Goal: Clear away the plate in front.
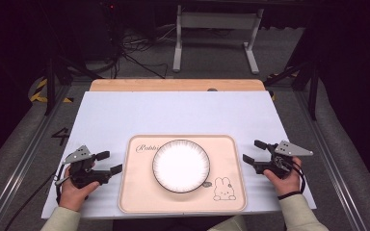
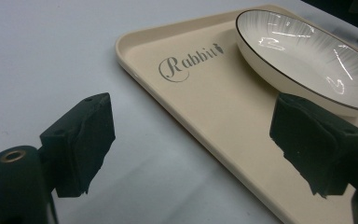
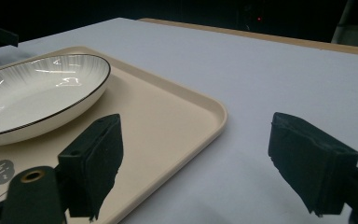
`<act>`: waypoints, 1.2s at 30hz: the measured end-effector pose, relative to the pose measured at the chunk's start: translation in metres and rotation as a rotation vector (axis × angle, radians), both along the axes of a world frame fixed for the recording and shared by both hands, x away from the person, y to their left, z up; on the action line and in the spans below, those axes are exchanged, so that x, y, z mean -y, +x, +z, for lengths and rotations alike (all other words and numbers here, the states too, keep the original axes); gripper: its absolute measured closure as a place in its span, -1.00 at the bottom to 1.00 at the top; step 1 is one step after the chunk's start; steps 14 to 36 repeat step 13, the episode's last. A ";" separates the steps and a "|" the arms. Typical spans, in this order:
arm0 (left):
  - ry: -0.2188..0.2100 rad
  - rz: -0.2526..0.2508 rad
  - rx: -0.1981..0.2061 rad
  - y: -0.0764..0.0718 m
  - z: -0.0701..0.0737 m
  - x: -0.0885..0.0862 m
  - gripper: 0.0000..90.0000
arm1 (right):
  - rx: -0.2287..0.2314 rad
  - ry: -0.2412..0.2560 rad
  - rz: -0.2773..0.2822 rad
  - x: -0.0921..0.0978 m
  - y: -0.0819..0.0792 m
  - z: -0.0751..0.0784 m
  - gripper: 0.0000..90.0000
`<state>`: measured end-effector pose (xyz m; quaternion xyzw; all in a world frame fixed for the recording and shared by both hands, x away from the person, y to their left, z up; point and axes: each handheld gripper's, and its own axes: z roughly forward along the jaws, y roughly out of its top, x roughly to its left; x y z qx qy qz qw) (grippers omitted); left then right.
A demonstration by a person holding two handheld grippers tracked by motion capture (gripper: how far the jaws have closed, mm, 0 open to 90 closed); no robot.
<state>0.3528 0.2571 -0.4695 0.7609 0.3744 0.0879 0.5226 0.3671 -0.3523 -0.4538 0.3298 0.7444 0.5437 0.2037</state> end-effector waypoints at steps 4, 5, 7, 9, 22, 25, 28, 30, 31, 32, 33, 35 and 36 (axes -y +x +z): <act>-0.001 0.000 0.000 0.000 0.000 0.000 -0.68 | -0.002 -0.001 -0.001 0.000 0.000 0.000 -0.59; -0.003 0.000 -0.002 0.000 0.000 0.000 -0.68 | -0.002 -0.001 -0.001 0.000 0.000 0.000 -0.59; -0.002 0.000 0.000 0.000 0.000 -0.001 -0.68 | -0.003 -0.001 -0.001 0.000 0.000 0.000 -0.59; -0.003 0.002 -0.001 0.000 0.000 0.000 -0.68 | -0.006 -0.001 -0.001 0.000 0.000 0.000 -0.59; -0.007 -0.002 -0.008 0.000 0.000 -0.001 -0.65 | -0.006 -0.005 0.000 -0.001 0.001 0.000 -0.57; -0.007 -0.002 -0.008 0.000 0.000 -0.001 -0.65 | -0.006 -0.005 0.000 -0.001 0.001 0.000 -0.57; -0.007 -0.002 -0.008 0.000 0.000 -0.001 -0.65 | -0.006 -0.005 0.000 -0.001 0.001 0.000 -0.57; -0.007 -0.002 -0.008 0.000 0.000 -0.001 -0.65 | -0.006 -0.005 0.000 -0.001 0.001 0.000 -0.57; -0.007 -0.002 -0.008 0.000 0.000 -0.001 -0.65 | -0.006 -0.005 0.000 -0.001 0.001 0.000 -0.57; -0.007 -0.002 -0.008 0.000 0.000 -0.001 -0.65 | -0.006 -0.005 0.000 -0.001 0.001 0.000 -0.57; -0.007 -0.002 -0.008 0.000 0.000 -0.001 -0.65 | -0.006 -0.005 0.000 -0.001 0.001 0.000 -0.57; -0.007 -0.002 -0.008 0.000 0.000 -0.001 -0.65 | -0.006 -0.005 0.000 -0.001 0.001 0.000 -0.57; -0.007 -0.002 -0.008 0.000 0.000 -0.001 -0.65 | -0.006 -0.005 0.000 -0.001 0.001 0.000 -0.57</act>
